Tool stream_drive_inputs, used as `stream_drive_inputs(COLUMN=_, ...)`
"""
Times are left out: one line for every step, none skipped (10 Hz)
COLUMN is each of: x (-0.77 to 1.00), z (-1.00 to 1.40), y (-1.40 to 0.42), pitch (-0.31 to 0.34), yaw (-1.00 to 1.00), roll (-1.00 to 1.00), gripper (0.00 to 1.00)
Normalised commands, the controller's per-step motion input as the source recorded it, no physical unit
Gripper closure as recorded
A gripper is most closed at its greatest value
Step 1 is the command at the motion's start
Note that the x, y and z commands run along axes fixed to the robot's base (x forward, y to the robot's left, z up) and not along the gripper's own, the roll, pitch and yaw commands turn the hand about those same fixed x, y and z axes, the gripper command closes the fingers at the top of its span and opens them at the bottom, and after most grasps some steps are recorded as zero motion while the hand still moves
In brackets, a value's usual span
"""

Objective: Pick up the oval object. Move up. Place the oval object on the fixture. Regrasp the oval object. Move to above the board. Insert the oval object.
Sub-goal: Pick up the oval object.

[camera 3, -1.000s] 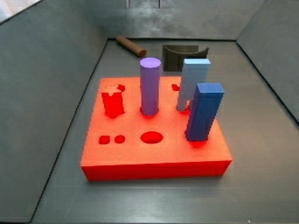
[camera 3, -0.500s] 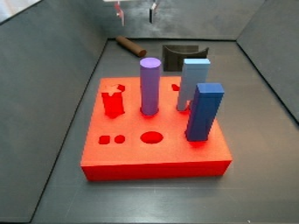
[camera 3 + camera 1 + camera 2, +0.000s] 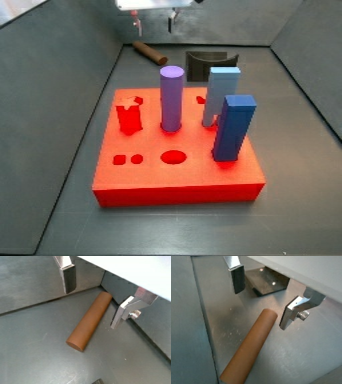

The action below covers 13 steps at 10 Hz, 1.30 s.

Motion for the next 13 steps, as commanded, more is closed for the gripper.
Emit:
stream_drive_inputs(x=0.11, z=-0.65, y=0.16, pitch=-0.114, yaw=0.0, roll=-0.25, gripper=0.0)
stream_drive_inputs(x=0.17, z=-1.0, y=-0.11, pitch=-0.06, yaw=0.01, roll=-0.03, gripper=0.0)
stream_drive_inputs(x=0.39, z=-1.0, y=-0.35, pitch=-0.027, yaw=0.0, roll=0.01, gripper=0.0)
stream_drive_inputs(x=0.15, z=-1.0, y=-0.21, pitch=0.0, yaw=0.0, roll=0.1, gripper=0.0)
stream_drive_inputs(x=-0.02, z=-0.85, y=0.0, pitch=-0.044, yaw=0.07, roll=0.08, gripper=0.0)
stream_drive_inputs(x=-0.07, z=-0.66, y=0.04, pitch=-0.087, yaw=0.1, roll=0.0, gripper=0.0)
stream_drive_inputs(x=-0.09, z=-0.42, y=0.0, pitch=-0.109, yaw=0.13, roll=0.0, gripper=0.0)
stream_drive_inputs(x=0.0, z=-0.07, y=0.0, pitch=0.0, yaw=0.05, roll=0.0, gripper=0.0)
stream_drive_inputs(x=0.0, z=0.0, y=-0.04, pitch=0.0, yaw=0.0, roll=0.0, gripper=0.0)
stream_drive_inputs(x=-0.03, z=0.0, y=-0.1, pitch=-0.059, yaw=0.04, roll=0.0, gripper=0.0)
stream_drive_inputs(x=-0.09, z=-0.01, y=-0.08, pitch=-0.099, yaw=0.02, roll=0.0, gripper=0.0)
stream_drive_inputs(x=-0.31, z=-0.36, y=-0.01, pitch=-0.251, yaw=0.03, roll=0.0, gripper=0.0)
stream_drive_inputs(x=-0.13, z=-0.01, y=0.0, pitch=-0.056, yaw=0.0, roll=0.0, gripper=0.0)
